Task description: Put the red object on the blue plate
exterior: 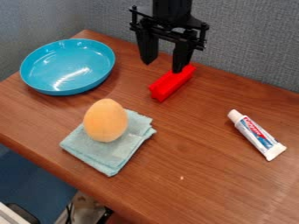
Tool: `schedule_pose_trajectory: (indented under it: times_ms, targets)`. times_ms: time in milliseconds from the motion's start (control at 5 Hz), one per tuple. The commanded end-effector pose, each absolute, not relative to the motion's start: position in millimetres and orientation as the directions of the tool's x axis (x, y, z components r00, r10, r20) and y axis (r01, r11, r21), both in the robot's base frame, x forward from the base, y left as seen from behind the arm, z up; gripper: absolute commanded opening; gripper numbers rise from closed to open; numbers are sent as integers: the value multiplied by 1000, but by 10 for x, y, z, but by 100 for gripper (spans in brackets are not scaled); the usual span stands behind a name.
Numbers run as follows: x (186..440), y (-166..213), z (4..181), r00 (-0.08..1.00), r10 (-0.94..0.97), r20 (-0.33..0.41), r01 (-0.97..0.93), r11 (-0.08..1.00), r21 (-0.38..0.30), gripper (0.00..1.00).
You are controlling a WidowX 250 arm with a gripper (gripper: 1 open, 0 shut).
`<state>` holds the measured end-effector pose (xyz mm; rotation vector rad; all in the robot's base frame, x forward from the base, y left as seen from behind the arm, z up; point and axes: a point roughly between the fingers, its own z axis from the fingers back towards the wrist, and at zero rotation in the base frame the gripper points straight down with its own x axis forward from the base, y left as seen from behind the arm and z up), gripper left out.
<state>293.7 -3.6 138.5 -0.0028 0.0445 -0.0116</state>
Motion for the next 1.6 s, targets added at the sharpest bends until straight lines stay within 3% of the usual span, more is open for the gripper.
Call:
schedule_pose_trajectory:
  times_ms: [0,400,800,1000,1200,1400]
  targets:
    - [3021,-3,1304,998,-27,-53,27,1000,4,100]
    - [3392,160,1100,999,-30,-38,31,999,25,100]
    - [3564,259,907,998,-34,-57,36,999,37,100]
    - [3614,290,823,997,-35,-68,38,999,39,0]
    - [3665,328,730,997,-27,-75,30,999,39,100]
    - [3720,350,639,997,-23,-78,26,999,36,100]
